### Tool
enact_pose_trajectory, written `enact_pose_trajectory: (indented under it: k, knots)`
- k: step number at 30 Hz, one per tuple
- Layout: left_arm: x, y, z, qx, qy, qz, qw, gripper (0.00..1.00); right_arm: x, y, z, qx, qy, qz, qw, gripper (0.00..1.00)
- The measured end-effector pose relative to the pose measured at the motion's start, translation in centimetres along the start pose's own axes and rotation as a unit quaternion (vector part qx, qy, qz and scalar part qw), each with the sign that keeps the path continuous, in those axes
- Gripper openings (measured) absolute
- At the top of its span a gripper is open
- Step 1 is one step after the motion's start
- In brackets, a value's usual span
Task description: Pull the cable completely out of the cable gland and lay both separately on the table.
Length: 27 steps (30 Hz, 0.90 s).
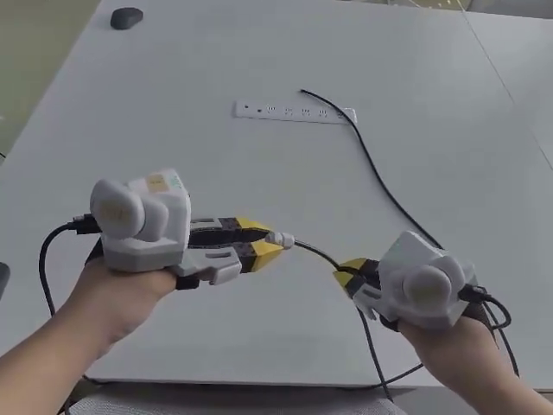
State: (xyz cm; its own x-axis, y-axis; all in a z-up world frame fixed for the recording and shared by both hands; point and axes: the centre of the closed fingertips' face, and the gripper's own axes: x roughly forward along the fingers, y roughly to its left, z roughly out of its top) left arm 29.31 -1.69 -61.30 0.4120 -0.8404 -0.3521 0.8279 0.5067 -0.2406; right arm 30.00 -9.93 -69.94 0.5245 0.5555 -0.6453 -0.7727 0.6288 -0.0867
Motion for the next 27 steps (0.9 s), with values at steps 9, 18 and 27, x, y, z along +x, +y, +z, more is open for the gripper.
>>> enact_pose_trajectory:
  k: [9,18,27]
  knots:
    - [-0.1,0.0,-0.2,0.000,0.003,-0.003,1.0000,0.15,0.0,-0.3,-0.4,0.000,0.007,-0.004,1.0000,0.00]
    - [-0.2,0.0,-0.7,-0.001,0.007,-0.004,1.0000,0.15,0.1,-0.3,-0.3,-0.005,0.013,-0.004,0.9999,0.00]
    - [-0.5,0.1,-1.0,-0.003,0.004,-0.006,1.0000,0.15,0.2,-0.4,1.2,-0.009,0.010,-0.005,0.9999,0.00]
